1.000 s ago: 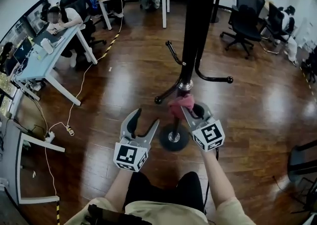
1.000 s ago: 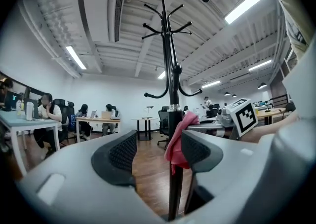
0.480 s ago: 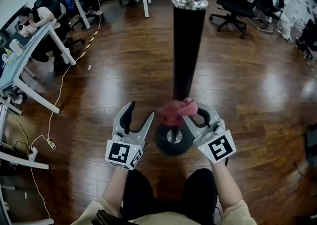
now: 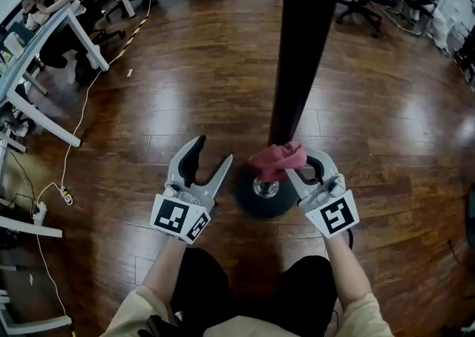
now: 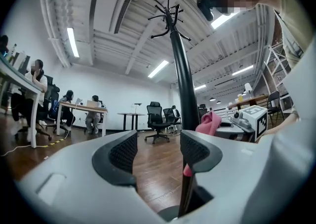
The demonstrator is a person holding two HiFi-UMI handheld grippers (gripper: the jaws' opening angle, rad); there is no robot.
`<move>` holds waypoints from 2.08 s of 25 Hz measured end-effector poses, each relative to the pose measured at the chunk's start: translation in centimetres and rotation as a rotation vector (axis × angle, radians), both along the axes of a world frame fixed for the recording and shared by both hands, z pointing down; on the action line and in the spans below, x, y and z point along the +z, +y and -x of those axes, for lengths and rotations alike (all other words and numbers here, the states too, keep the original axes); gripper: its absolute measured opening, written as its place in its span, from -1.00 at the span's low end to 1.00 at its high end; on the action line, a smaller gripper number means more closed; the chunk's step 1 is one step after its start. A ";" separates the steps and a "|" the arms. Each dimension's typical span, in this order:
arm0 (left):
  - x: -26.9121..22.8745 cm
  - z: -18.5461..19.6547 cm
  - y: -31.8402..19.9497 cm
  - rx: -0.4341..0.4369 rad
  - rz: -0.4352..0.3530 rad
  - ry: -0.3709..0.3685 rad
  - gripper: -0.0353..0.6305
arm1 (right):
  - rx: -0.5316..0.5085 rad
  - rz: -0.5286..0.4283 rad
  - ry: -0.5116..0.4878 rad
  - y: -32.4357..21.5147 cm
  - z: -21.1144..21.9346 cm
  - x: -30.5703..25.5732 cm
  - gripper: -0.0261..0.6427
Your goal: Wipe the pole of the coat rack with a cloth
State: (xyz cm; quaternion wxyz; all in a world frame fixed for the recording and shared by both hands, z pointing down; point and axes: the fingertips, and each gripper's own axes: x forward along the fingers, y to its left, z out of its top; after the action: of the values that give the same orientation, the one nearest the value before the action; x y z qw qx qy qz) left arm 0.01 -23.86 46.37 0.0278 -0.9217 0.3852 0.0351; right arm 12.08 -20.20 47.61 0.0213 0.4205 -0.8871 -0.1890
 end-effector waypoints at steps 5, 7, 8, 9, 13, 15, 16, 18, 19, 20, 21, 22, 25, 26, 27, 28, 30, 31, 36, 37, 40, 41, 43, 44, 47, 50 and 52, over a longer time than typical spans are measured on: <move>2.1 0.4 -0.6 -0.021 -0.004 0.004 -0.14 | 0.028 0.053 -0.003 -0.2 0.1 7.9 -0.78; 3.0 -0.1 -0.6 -0.013 -0.008 -0.004 -0.14 | 0.046 0.086 0.066 -0.3 -0.4 12.0 -0.78; 3.5 -0.3 -0.4 -0.007 -0.011 -0.010 -0.14 | 0.054 0.103 0.105 -0.4 -0.6 14.1 -0.78; 4.1 -0.6 -0.3 -0.001 -0.012 -0.017 -0.14 | 0.059 0.117 0.132 -0.4 -0.7 16.0 -0.78; 6.6 -0.9 0.8 0.026 -0.003 -0.041 -0.14 | 0.079 0.202 0.151 -0.5 -0.5 23.7 -0.78; 7.9 -0.8 1.2 0.035 0.005 -0.051 -0.14 | 0.093 0.260 0.146 -0.8 -0.2 27.7 -0.78; 8.6 -0.6 1.4 0.036 0.013 -0.059 -0.14 | 0.095 0.285 0.144 -0.9 -0.1 29.6 -0.78; 9.9 -0.3 1.7 0.039 0.035 -0.080 -0.14 | 0.101 0.329 0.154 -1.1 0.1 33.3 -0.78; 10.4 -0.2 1.9 0.039 0.044 -0.093 -0.14 | 0.106 0.354 0.162 -1.2 0.1 35.2 -0.78; 10.8 0.0 1.9 0.039 0.050 -0.104 -0.14 | 0.114 0.384 0.169 -1.4 -0.1 37.0 -0.78; 11.0 0.2 2.0 0.036 0.054 -0.113 -0.14 | 0.122 0.417 0.177 -1.6 -0.2 38.8 -0.78; 11.0 0.4 2.0 0.032 0.056 -0.118 -0.14 | 0.132 0.453 0.185 -1.7 -0.3 40.5 -0.78; 10.8 1.1 2.0 0.023 0.063 -0.127 -0.14 | 0.164 0.580 0.217 -1.8 -0.4 45.0 -0.78; 10.8 1.2 2.0 0.022 0.063 -0.130 -0.14 | 0.170 0.632 0.230 -1.8 -0.4 46.5 -0.78; 10.7 1.3 2.1 0.022 0.062 -0.137 -0.14 | 0.172 0.694 0.248 -2.0 -0.5 48.0 -0.78; 10.5 1.4 2.0 0.022 0.060 -0.148 -0.14 | 0.168 0.766 0.272 -2.2 -0.5 49.4 -0.78; 10.1 1.5 1.8 0.015 0.052 -0.176 -0.14 | 0.131 0.904 0.325 -2.4 -0.5 50.7 -0.78; 9.6 1.5 1.7 0.005 0.050 -0.185 -0.14 | 0.104 0.954 0.349 -2.4 -0.5 50.4 -0.78; 5.7 1.1 1.5 -0.034 0.032 -0.152 -0.14 | -0.012 0.866 0.276 -0.9 -0.9 39.4 -0.78; 4.8 1.2 1.6 -0.041 0.023 -0.138 -0.14 | -0.014 0.803 0.231 -0.9 -1.6 35.5 -0.78; 3.6 1.7 1.0 -0.084 -0.011 -0.122 -0.14 | 0.014 0.562 0.059 -2.8 -5.1 20.8 -0.78; 3.6 1.8 0.6 -0.097 -0.015 -0.121 -0.14 | 0.025 0.463 -0.006 -3.5 -6.5 14.9 -0.78; 3.6 1.7 0.0 -0.107 -0.012 -0.110 -0.14 | 0.030 0.254 -0.112 -4.2 -8.8 2.2 -0.78; 3.6 1.6 -0.1 -0.108 -0.011 -0.108 -0.14 | 0.014 0.152 -0.148 -4.0 -9.3 -4.2 -0.78; 3.7 1.8 0.6 -0.107 -0.004 -0.120 -0.15 | -0.082 -0.079 -0.253 -1.7 -9.3 -20.3 -0.78; 2.8 1.8 0.7 -0.106 -0.012 -0.113 -0.15 | -0.189 -0.222 -0.263 0.4 -8.2 -32.4 -0.78; 2.0 1.6 0.5 -0.111 -0.020 -0.108 -0.15 | -0.289 -0.245 -0.250 1.0 -6.8 -38.7 -0.78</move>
State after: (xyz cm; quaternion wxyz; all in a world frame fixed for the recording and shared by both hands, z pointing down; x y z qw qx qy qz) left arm -1.64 -23.31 48.34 0.0594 -0.8993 0.4331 -0.0126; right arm 18.89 -19.16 8.94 -0.1673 0.3087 -0.9044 -0.2425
